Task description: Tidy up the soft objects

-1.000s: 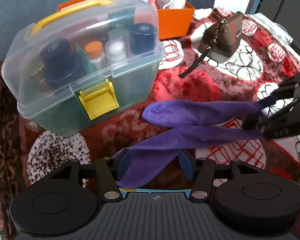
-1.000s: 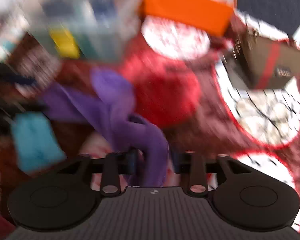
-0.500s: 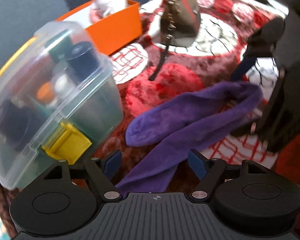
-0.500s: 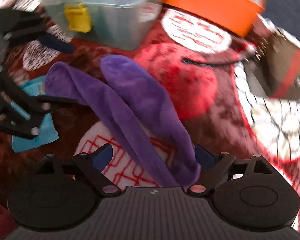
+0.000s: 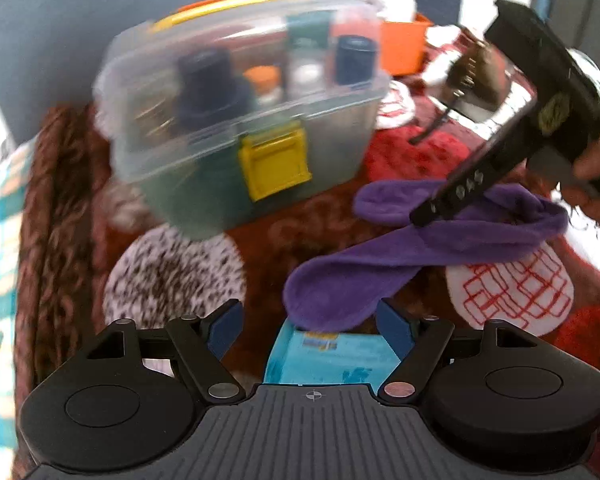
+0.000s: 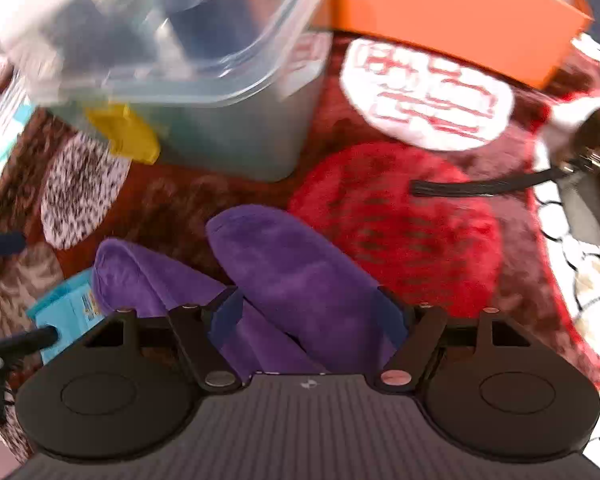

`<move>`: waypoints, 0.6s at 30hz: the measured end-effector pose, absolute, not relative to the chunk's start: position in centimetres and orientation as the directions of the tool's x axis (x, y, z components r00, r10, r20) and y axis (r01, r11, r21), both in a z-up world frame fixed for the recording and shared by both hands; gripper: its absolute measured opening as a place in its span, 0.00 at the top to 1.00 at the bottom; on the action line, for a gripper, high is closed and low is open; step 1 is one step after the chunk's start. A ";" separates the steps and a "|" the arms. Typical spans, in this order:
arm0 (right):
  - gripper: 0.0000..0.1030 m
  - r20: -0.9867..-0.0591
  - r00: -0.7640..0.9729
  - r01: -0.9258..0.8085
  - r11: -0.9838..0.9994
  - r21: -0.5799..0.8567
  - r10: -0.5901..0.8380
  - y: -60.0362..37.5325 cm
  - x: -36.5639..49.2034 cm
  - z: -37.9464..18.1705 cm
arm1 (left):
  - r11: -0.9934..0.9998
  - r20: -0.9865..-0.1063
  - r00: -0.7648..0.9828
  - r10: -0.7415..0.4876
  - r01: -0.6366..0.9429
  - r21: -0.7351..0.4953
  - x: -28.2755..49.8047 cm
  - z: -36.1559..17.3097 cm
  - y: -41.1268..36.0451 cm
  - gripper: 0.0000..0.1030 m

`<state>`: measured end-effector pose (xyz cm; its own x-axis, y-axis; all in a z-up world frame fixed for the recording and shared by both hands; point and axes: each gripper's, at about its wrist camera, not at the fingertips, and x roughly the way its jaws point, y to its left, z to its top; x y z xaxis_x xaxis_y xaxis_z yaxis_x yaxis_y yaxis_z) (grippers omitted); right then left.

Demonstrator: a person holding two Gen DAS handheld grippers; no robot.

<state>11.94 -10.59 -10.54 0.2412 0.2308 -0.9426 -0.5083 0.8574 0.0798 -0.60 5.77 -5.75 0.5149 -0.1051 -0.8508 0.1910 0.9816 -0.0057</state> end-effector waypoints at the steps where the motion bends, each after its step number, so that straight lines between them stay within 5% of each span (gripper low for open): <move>1: 0.32 -0.947 0.235 -0.519 0.852 0.068 0.218 -10.2 12.0 -11.1 | 0.985 -0.851 0.515 -0.102 0.169 -0.016 -0.8 -5.8 6.0 0.00; 4: 0.42 -0.941 0.266 -0.541 0.840 0.036 0.211 -9.6 11.5 -11.4 | 0.990 -0.857 0.506 -0.098 0.138 -0.032 -1.5 -5.9 6.6 0.00; 5: 0.64 -0.937 0.264 -0.551 0.833 0.050 0.230 -9.7 11.4 -11.3 | 0.990 -0.858 0.505 -0.096 0.138 -0.030 -1.6 -5.9 6.6 0.00; 7: 0.85 -0.930 0.270 -0.561 0.826 0.059 0.249 -9.7 11.1 -10.6 | 0.989 -0.859 0.504 -0.095 0.147 -0.023 -1.7 -6.0 6.4 0.00; 18: 0.86 -0.860 0.281 -0.661 0.736 0.148 0.425 -7.5 9.2 -6.0 | 0.984 -0.846 0.526 -0.092 0.179 0.004 -1.4 -5.4 5.7 0.00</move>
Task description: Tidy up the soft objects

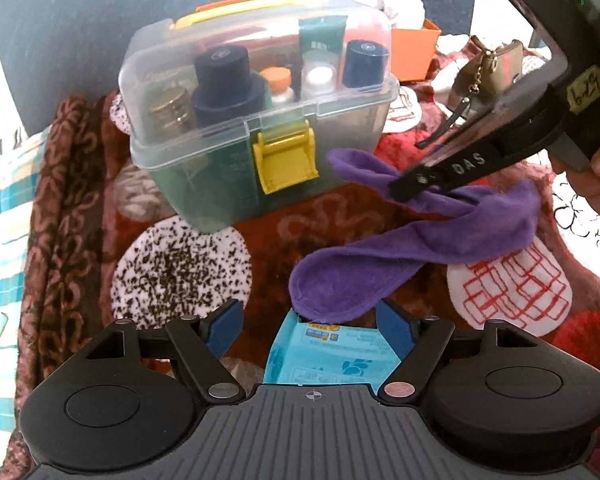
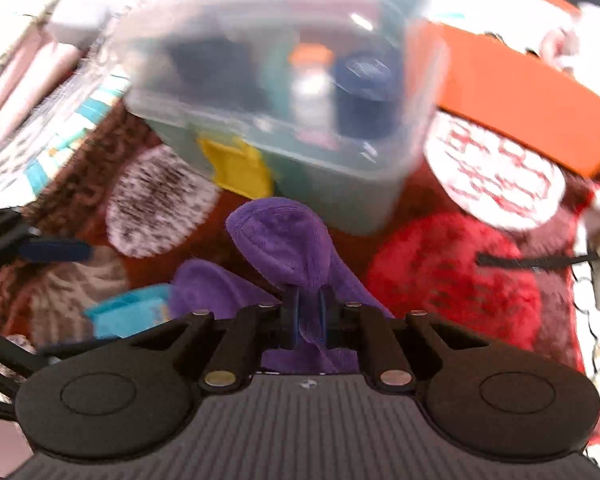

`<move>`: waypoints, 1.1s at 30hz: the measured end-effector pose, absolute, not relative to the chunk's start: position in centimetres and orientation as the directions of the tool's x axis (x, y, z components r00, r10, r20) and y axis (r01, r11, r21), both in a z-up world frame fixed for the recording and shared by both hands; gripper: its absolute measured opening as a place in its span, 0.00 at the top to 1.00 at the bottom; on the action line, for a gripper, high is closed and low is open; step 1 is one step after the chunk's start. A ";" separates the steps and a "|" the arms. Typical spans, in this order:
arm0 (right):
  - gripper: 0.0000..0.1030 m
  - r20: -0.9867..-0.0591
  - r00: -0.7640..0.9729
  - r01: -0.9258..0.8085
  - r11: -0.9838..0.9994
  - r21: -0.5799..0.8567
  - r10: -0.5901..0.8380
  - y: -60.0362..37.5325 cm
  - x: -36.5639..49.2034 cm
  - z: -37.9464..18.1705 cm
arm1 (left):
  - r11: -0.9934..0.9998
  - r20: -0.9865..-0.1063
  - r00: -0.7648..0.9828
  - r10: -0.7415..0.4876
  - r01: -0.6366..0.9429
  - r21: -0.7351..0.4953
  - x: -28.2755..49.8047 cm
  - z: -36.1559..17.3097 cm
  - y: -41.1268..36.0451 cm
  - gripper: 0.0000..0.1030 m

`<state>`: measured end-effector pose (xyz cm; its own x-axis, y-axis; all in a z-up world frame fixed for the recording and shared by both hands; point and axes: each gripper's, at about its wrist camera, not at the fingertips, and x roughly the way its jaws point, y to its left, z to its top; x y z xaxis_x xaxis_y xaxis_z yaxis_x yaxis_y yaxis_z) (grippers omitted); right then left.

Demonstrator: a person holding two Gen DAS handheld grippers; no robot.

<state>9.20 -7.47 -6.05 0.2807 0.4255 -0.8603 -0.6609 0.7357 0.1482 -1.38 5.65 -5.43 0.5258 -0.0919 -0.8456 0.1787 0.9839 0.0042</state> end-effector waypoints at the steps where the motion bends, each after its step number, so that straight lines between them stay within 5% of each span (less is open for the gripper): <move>1: 0.86 -0.855 0.273 -0.671 0.724 0.159 0.441 -7.0 9.1 -5.9 | 0.983 -0.845 0.526 -0.091 0.181 0.007 -1.4 -5.4 5.7 0.00; 4: 0.82 -0.856 0.212 -0.727 0.661 0.185 0.472 -5.1 8.4 -5.8 | 0.981 -0.843 0.531 -0.091 0.192 0.015 -1.4 -5.3 5.5 0.00; 7: 0.40 -0.907 0.109 -0.776 0.605 0.178 0.406 -3.6 7.4 -7.2 | 0.976 -0.841 0.533 -0.093 0.217 0.030 -1.1 -5.3 5.4 0.00; 18: 0.21 -0.895 0.252 -0.674 0.731 0.109 0.367 -13.3 7.4 -5.1 | 0.885 -0.847 0.505 -0.163 0.455 0.101 2.9 -7.0 2.2 0.00; 25: 0.11 -0.923 0.304 -0.734 0.675 -0.071 0.233 -14.3 5.7 -6.3 | 0.857 -0.901 0.347 -0.259 0.513 -0.049 6.7 -9.7 2.6 0.00; 33: 0.07 -0.940 0.289 -0.844 0.512 -0.161 0.181 -11.8 6.0 -9.1 | 0.848 -0.928 0.273 -0.252 0.525 -0.076 7.3 -12.1 2.0 0.00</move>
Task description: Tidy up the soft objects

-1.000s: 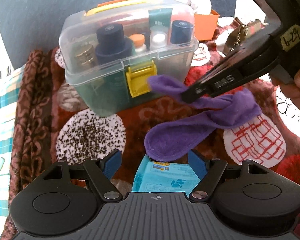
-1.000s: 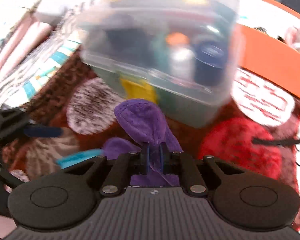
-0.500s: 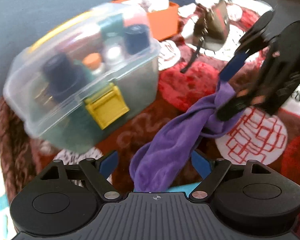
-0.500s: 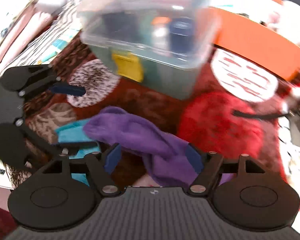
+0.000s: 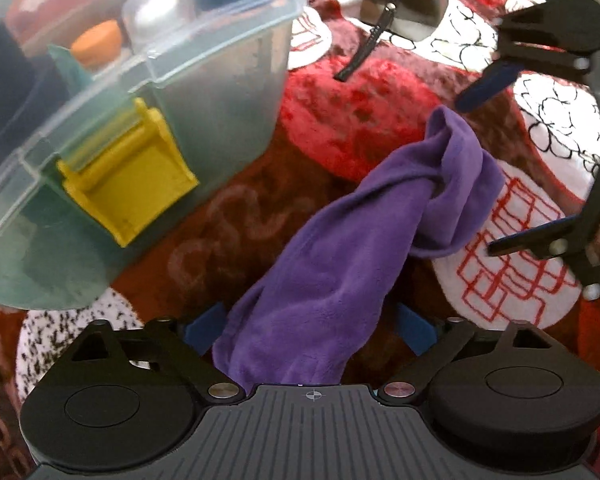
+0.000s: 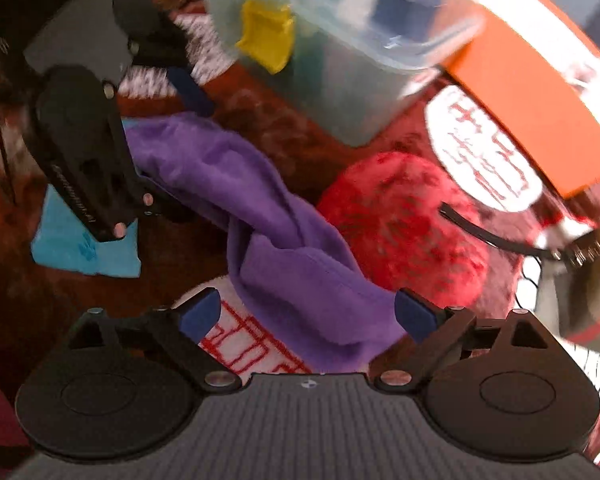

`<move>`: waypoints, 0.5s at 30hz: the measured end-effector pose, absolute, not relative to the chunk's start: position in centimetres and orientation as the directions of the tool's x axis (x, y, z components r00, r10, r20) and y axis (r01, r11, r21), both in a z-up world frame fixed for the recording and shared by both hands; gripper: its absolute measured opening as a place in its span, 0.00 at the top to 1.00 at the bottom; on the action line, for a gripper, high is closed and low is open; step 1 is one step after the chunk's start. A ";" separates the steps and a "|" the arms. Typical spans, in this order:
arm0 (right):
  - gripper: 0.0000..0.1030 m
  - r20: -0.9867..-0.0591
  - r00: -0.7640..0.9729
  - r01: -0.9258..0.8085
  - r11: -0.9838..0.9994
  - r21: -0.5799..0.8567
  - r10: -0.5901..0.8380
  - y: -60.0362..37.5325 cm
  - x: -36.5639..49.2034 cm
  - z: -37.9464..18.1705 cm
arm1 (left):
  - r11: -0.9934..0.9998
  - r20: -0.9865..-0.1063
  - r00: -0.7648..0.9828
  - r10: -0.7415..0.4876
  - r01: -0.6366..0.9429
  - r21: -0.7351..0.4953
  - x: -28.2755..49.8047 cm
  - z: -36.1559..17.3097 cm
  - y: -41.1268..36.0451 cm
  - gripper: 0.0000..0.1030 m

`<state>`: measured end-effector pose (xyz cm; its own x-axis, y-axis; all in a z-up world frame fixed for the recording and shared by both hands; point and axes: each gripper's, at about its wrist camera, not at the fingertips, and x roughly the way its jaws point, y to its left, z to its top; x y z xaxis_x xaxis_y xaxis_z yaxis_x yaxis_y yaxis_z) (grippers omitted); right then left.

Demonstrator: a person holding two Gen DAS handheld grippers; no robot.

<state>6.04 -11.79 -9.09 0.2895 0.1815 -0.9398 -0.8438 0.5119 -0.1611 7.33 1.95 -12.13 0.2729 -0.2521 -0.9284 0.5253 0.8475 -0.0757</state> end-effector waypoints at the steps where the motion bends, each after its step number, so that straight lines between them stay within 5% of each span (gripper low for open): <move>1: 0.07 -0.946 0.279 -0.852 0.498 -0.163 0.167 -11.6 6.3 -9.7 | 0.847 -0.931 0.270 -0.247 0.527 -0.072 7.4 -12.2 1.8 0.00; 15: 0.10 -0.963 0.214 -0.791 0.607 -0.072 0.165 -12.2 10.6 -11.9 | 0.881 -0.926 0.331 -0.180 0.473 -0.003 7.1 -13.4 1.0 0.00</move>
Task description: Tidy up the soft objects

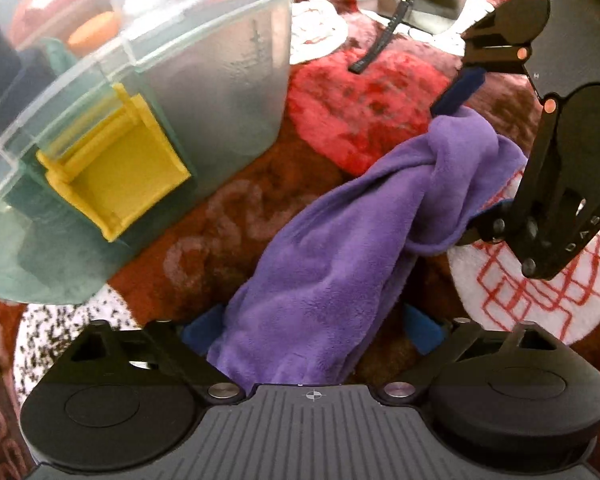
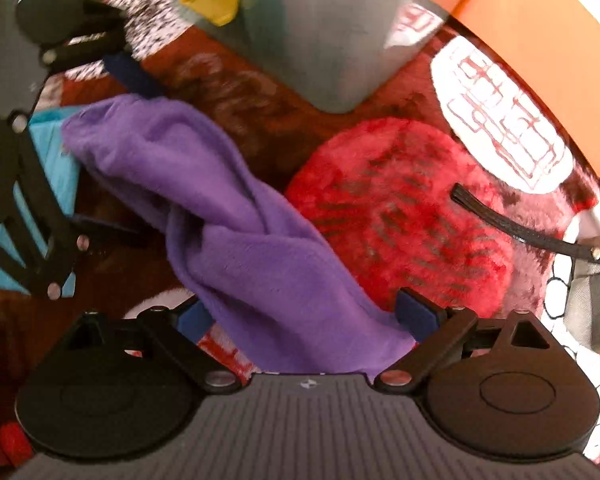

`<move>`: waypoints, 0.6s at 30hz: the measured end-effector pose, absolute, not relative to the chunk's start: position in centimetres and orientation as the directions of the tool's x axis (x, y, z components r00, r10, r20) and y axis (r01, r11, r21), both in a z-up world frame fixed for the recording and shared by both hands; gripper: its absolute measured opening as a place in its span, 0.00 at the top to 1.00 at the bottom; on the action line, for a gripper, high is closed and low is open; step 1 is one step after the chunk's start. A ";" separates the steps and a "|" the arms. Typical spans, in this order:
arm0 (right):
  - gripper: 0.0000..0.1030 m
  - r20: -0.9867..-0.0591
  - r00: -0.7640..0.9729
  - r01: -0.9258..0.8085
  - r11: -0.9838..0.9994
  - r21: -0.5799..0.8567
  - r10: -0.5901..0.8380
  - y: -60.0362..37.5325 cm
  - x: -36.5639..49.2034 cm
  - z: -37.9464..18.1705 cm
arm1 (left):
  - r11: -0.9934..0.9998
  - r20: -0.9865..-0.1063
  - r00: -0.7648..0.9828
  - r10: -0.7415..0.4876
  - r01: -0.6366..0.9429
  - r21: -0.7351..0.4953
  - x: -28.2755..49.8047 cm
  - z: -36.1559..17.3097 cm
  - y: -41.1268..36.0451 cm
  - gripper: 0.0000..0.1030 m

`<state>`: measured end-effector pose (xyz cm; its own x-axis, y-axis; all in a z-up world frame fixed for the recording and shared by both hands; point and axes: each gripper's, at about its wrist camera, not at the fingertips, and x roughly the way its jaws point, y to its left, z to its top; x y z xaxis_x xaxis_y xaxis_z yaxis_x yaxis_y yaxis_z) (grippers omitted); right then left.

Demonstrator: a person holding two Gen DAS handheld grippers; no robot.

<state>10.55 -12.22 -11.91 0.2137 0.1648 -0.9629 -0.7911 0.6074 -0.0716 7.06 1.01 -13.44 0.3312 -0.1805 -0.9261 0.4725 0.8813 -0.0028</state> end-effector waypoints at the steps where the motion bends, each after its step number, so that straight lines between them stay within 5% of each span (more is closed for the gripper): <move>1: 0.16 -0.961 0.211 -0.779 0.625 -0.056 0.178 -12.5 10.8 -11.7 | 0.887 -0.925 0.336 -0.177 0.462 -0.002 7.0 -13.4 1.1 0.00; 5: 0.45 -0.952 0.231 -0.729 0.683 -0.031 0.203 -13.3 11.2 -11.0 | 0.913 -0.919 0.361 -0.156 0.408 0.005 7.2 -13.0 1.9 0.00; 11: 0.73 -0.936 0.280 -0.663 0.748 -0.027 0.214 -14.0 11.2 -9.7 | 0.936 -0.915 0.383 -0.129 0.351 0.016 7.3 -12.4 2.2 0.00; 18: 0.76 -0.897 0.360 -0.637 0.770 -0.035 0.258 -13.6 9.4 -7.4 | 0.965 -0.906 0.413 -0.090 0.260 0.023 6.9 -11.0 3.0 0.15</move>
